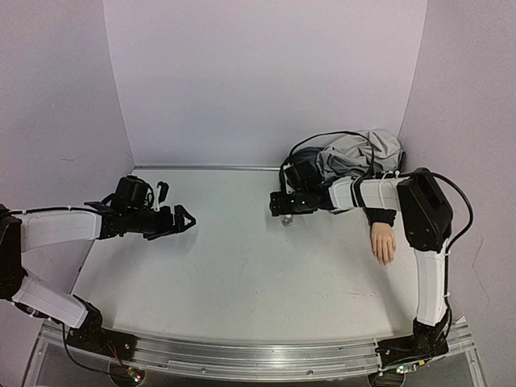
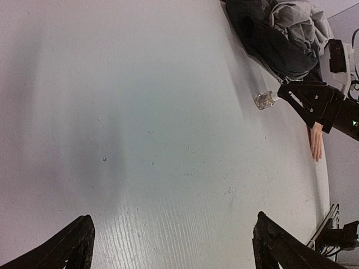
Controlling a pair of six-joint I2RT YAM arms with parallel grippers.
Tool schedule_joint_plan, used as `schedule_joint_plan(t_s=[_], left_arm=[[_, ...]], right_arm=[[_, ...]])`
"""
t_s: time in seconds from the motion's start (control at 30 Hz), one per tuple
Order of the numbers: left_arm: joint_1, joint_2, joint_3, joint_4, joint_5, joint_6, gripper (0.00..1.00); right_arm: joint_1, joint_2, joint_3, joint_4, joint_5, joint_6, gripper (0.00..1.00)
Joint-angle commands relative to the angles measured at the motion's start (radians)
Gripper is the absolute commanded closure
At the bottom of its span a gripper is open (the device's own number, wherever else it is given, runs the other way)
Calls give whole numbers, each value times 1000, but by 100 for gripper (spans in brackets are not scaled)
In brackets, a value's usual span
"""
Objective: Paint the nails
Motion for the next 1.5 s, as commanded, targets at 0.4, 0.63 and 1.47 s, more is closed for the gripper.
schedule_joint_plan(t_s=[0.4,0.63,1.47], left_arm=[[-10,-7,61,57,21,5,0],[-11,-15,60,57,25,12,1],[-27,3,78,57,91,26,1]], right_arm=[[-3,39,81,-125,67,44,47],[-3,45,78,-131,86,46,54],[-3,76,116,-136,120,30,75]])
